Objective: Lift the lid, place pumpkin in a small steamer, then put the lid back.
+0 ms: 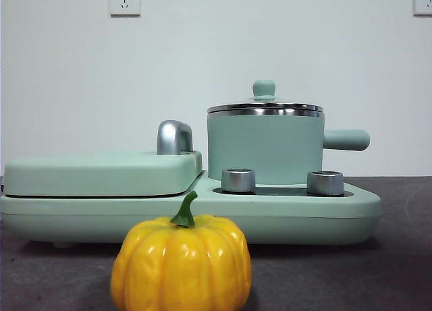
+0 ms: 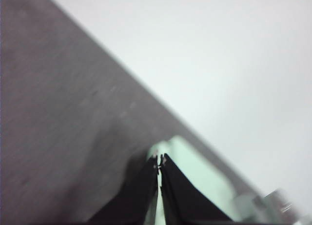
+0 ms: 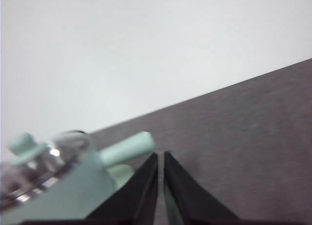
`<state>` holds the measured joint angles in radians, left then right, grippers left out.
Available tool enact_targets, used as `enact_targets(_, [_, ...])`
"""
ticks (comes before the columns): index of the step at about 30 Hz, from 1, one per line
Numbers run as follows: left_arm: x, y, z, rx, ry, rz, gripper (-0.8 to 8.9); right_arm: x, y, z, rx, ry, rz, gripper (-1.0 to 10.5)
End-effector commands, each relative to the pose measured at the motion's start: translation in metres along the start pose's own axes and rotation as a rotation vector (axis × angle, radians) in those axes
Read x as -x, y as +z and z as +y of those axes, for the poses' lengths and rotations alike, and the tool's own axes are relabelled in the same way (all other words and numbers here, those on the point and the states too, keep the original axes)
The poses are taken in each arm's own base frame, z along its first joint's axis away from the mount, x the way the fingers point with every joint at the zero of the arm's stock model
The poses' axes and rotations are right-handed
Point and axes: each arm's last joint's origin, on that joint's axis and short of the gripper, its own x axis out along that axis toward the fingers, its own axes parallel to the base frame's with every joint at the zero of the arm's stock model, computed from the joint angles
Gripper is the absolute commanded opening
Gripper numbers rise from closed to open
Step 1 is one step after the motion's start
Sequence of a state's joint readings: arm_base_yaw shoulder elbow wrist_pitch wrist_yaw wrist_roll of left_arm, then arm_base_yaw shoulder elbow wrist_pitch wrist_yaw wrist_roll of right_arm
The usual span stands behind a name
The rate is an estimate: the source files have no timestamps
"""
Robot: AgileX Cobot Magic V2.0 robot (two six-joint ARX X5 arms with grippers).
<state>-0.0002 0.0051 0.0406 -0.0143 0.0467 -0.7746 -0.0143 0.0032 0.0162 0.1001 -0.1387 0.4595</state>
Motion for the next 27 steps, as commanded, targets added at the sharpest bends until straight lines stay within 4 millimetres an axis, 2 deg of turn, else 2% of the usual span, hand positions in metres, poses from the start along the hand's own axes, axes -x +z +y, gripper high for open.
enact_targets(1, [0.0, 0.007, -0.006, 0.034, -0.072, -0.07, 0.08, 0.0, 0.004, 0.002, -0.141, 0.043, -0.026, 0.2])
enact_targets(5, [0.005, 0.02, -0.022, 0.078, -0.177, -0.104, 0.1, 0.003, 0.019, 0.012, -0.167, 0.121, -0.039, 0.1])
enact_targets(8, [0.012, 0.035, -0.037, 0.056, -0.17, -0.086, 0.1, 0.007, 0.038, 0.022, -0.165, 0.122, -0.046, 0.1])
enact_targets(16, [0.023, 0.079, -0.081, -0.224, -0.104, -0.037, 0.1, 0.012, 0.078, 0.043, -0.053, 0.043, 0.085, 0.1])
enact_targets(21, [0.012, 0.096, -0.101, -0.416, -0.142, 0.061, 0.1, 0.002, 0.099, 0.053, 0.092, 0.064, 0.156, 0.1])
enact_targets(27, [-0.014, 0.1, -0.109, -0.514, -0.229, 0.224, 0.1, -0.017, 0.113, 0.06, 0.251, 0.159, 0.259, 0.1])
